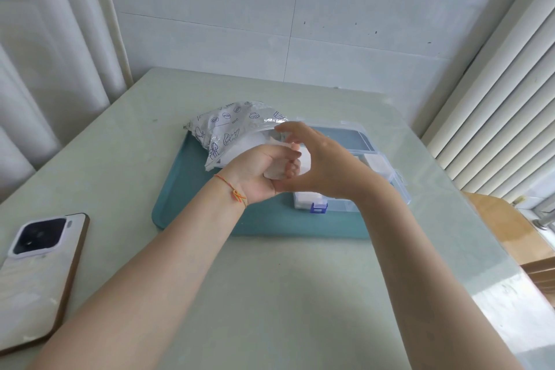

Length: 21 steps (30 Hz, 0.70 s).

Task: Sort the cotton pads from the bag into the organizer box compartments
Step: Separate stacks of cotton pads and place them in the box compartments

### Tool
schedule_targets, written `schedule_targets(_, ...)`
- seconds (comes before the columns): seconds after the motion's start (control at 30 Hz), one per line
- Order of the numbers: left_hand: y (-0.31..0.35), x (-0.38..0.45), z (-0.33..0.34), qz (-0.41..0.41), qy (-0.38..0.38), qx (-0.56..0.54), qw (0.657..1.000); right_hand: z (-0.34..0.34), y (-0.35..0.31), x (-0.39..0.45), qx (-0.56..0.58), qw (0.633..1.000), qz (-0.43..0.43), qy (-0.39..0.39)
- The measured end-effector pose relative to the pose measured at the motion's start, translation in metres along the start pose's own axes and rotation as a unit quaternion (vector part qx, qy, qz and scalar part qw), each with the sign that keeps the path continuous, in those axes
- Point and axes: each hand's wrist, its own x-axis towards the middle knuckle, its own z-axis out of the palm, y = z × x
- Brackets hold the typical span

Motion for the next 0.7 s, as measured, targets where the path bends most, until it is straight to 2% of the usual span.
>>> schedule_targets(0.07, -0.001, -0.0012, 0.0017, 0.01, -0.021, 0.031, 0.999, 0.0019, -0.0015, 0.0004, -0.016, 1.0, 0.01, -0.007)
schedule_targets(0.17, 0.0002, -0.0044, 0.0049, 0.011, -0.04, 0.021, 0.999, 0.0038, -0.0029, 0.0028, -0.029, 0.999, 0.016, 0.014)
schedule_targets(0.37, 0.0029, -0.0004, 0.0036, 0.014, 0.034, -0.003, 0.999, 0.0018, -0.0029, -0.0002, -0.048, 0.999, 0.008, -0.002)
schedule_targets(0.57, 0.0019, -0.0018, 0.0028, 0.02, -0.003, -0.005, 1.0, 0.0046, -0.0037, 0.0009, -0.048, 0.999, 0.013, 0.0)
schedule_targets(0.7, 0.0026, -0.0036, 0.005, 0.02, 0.022, 0.035, 0.999, 0.0023, -0.0026, 0.0006, -0.062, 0.998, 0.014, 0.001)
